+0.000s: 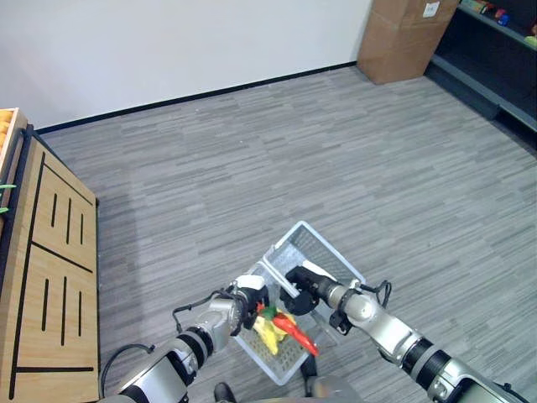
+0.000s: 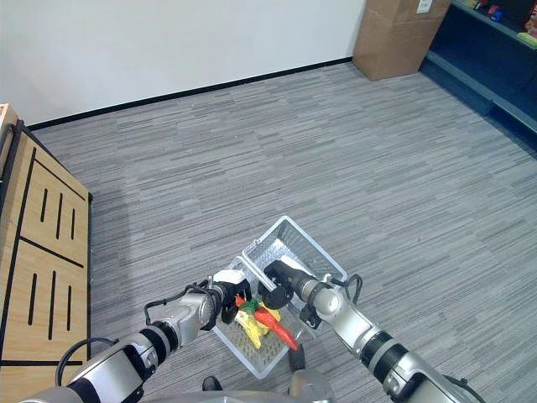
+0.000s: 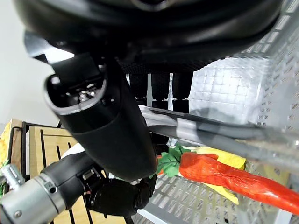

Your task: Get the vegetables into the basket

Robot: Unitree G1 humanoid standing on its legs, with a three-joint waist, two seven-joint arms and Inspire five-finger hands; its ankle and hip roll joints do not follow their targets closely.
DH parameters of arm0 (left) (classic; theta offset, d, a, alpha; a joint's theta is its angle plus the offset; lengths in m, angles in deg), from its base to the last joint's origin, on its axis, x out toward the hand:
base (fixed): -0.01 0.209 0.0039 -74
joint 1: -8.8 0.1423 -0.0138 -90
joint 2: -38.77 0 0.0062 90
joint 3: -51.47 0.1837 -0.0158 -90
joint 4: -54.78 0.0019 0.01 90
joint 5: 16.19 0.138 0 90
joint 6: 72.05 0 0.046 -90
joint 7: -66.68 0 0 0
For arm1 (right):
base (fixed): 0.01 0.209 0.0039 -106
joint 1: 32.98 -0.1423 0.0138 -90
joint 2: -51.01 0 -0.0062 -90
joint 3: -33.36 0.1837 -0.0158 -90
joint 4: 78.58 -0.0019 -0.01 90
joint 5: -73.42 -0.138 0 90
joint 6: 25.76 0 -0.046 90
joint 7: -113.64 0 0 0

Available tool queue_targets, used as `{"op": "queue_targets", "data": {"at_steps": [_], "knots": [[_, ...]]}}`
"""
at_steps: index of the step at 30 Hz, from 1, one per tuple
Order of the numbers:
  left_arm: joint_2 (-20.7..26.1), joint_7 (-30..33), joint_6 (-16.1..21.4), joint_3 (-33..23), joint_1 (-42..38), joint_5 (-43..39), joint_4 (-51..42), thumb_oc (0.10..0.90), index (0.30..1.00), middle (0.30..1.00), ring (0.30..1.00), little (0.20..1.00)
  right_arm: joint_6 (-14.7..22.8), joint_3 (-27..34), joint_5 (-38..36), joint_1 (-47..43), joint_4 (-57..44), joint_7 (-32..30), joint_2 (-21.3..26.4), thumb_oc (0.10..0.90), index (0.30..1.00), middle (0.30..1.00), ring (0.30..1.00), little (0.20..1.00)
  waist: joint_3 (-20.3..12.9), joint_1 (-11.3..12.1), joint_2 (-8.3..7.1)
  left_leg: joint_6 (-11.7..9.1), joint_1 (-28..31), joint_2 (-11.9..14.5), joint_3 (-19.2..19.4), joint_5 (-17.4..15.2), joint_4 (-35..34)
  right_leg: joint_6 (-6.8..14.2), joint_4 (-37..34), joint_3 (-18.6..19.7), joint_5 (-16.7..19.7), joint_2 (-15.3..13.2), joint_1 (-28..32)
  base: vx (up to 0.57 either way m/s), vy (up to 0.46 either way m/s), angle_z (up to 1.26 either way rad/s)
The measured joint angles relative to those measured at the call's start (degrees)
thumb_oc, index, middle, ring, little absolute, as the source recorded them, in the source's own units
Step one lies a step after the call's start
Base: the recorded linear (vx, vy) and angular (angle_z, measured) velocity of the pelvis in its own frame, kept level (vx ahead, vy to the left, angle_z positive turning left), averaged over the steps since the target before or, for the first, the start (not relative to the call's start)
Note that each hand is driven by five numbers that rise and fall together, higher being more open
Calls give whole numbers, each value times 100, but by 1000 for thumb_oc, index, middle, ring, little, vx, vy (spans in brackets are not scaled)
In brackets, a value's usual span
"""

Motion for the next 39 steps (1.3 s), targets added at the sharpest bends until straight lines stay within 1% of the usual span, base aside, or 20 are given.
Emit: {"op": "queue_targets", "data": {"at_steps": [2, 4, 6, 14, 16, 19, 21, 22, 23, 25, 26, 27, 28, 30, 32, 33, 36, 37, 38, 39], "knots": [[14, -6, 1, 2, 1, 0, -100, 900, 1000, 1000, 1000, 1000, 0, 1, 2, 0, 0, 22, 7, 400, 300, 300, 300, 300, -21, 32, 34, 0, 0, 0, -12, 0, 0, 7, -1, -19, -6, -5, 11, 0, 12, 4], [19, -16, 5, 13, 1, -1, -245, 900, 1000, 1000, 1000, 1000, 0, 2, -2, 0, 1, 23, 2, 400, 300, 300, 300, 300, -78, 93, 128, 0, 0, -6, -23, 0, 0, 7, -1, -33, -6, -14, 22, -1, 10, 5], [41, -23, 5, 14, 2, -4, -351, 900, 1000, 1000, 1000, 1000, 0, 4, -16, 0, 1, 21, -4, 400, 300, 300, 300, 300, -92, 109, 166, -3, 0, -3, -55, 2, -1, 9, -1, -63, -8, -15, 41, 1, 9, 7], [67, -133, 96, 106, 1, -60, -613, 900, 1000, 1000, 1000, 1000, 1, 4, -25, 9, 30, 107, -47, 400, 300, 300, 300, 300, -95, 117, 199, -22, 0, -8, -195, 16, -1, 51, -1, -190, -61, -41, 117, 8, 8, 8], [91, -190, 107, 110, 7, -146, -708, 900, 1000, 1000, 1000, 1000, 101, 94, -21, 78, 412, 47, -138, 400, 300, 300, 300, 300, -115, 142, 255, -21, 4, -6, -236, 16, -1, 33, -1, -240, -72, -47, 154, 23, 4, 13], [307, -267, 108, 103, 66, -292, -1172, 900, 1000, 1000, 1000, 1000, 121, 325, 56, 209, 1058, -91, -242, 400, 300, 300, 300, 300, -120, 210, 323, -21, 36, -5, -299, 15, -1, 38, -2, -307, -105, -52, 223, 6, 4, 12], [610, -367, 123, 101, 108, -367, -1934, 900, 1000, 1000, 1000, 1000, 50, 586, 175, 321, 1491, -196, -264, 400, 300, 300, 300, 300, -103, 323, 383, -21, 26, -11, -323, 15, -1, 42, -1, -333, -111, -60, 228, 9, -3, 7], [801, -364, 129, -8, 134, -470, -2306, 900, 1000, 1000, 1000, 1000, 21, 681, 303, 421, 1540, -264, -148, 400, 300, 300, 300, 300, -109, 407, 419, -20, 33, -14, -329, 14, -1, 42, -1, -341, -111, -66, 245, 17, -6, 4], [938, -363, 131, -164, 216, -575, -2611, 900, 1000, 1000, 1000, 1000, 21, 704, 361, 455, 1541, -266, -82, 400, 300, 300, 300, 300, -109, 408, 424, -20, 34, -13, -337, 14, -1, 41, -1, -349, -111, -66, 250, 28, 0, 5], [1198, -299, 149, -633, 468, -753, -3293, 900, 1000, 1000, 1000, 1000, 39, 1047, 570, 669, 1612, -307, -40, 400, 300, 300, 300, 300, -106, 430, 429, -21, 34, -7, -414, 15, -1, 30, -1, -427, -117, -69, 303, 28, 6, 16], [1308, -243, 254, -916, 607, -840, -3382, 900, 1000, 1000, 1000, 1000, 75, 1243, 677, 726, 1792, -296, -51, 400, 300, 300, 300, 300, -113, 437, 442, -21, 35, -11, -482, 15, -2, 29, -2, -472, -126, -72, 331, 21, 11, 23], [1432, -134, 385, -1120, 760, -919, -3345, 900, 1000, 1000, 1000, 1000, 61, 1418, 780, 750, 1986, -311, -46, 400, 300, 300, 300, 300, -124, 440, 466, -21, 42, -10, -512, 15, -2, 49, -3, -503, -155, -73, 358, 19, 16, 22], [1470, -98, 381, -1233, 821, -925, -3163, 900, 1000, 1000, 1000, 1000, 26, 1576, 905, 810, 2122, -361, -4, 400, 300, 300, 300, 300, -152, 473, 507, -25, 45, -11, -530, 11, -2, 88, -10, -535, -208, -83, 379, 15, 12, 15], [1533, -108, 128, -1462, 1223, -975, -2901, 900, 1000, 1000, 1000, 1000, 22, 1876, 1012, 913, 2298, -530, -3, 400, 300, 300, 300, 300, -195, 492, 576, -41, 49, -16, -535, -1, -2, 87, -31, -540, -222, -89, 380, 9, 1, 4], [1587, -183, 79, -1459, 1484, -1084, -2481, 900, 1000, 1000, 1000, 1000, 51, 1980, 1026, 934, 2492, -594, 7, 400, 300, 300, 300, 300, -187, 547, 586, -42, 41, -14, -542, -3, -1, 87, -27, -547, -225, -86, 380, 0, 0, 0], [1449, -148, 92, -1590, 1705, -1187, -2127, 900, 1000, 1000, 1000, 1000, 111, 2105, 1026, 967, 2654, -621, -10, 400, 300, 300, 300, 300, -186, 562, 585, -50, 43, -16, -553, -10, -1, 91, -30, -552, -231, -88, 384, 16, -13, 4], [1394, -136, 12, -1581, 2234, -1276, -1589, 900, 1000, 1000, 1000, 1000, 107, 2410, 1024, 1107, 2777, -761, -7, 400, 300, 300, 300, 300, -157, 579, 542, -48, 19, -22, -590, -13, -1, 88, -28, -594, -239, -95, 386, 19, -6, 7], [1326, -99, 14, -1666, 2387, -1380, -1392, 900, 1000, 1000, 1000, 1000, 123, 2595, 1015, 1188, 2777, -789, -8, 400, 300, 300, 300, 300, -147, 584, 527, -48, 15, -23, -604, -18, -1, 94, -28, -603, -252, -98, 389, 27, 9, 12], [1164, 10, 63, -1822, 2483, -1483, -807, 900, 1000, 1000, 1000, 1000, 192, 2811, 1010, 1320, 2847, -901, -8, 400, 300, 300, 300, 300, -141, 580, 516, -52, 22, -32, -644, -23, -2, 108, -30, -628, -271, -108, 420, 22, 8, 13], [1092, 80, 200, -1827, 2386, -1591, -193, 900, 1000, 1000, 1000, 1000, 200, 2858, 1006, 1318, 3011, -976, -5, 400, 300, 300, 300, 300, -140, 566, 501, -54, 55, -32, -659, -26, -1, 96, -29, -633, -284, -105, 452, 10, -6, 11]]}}
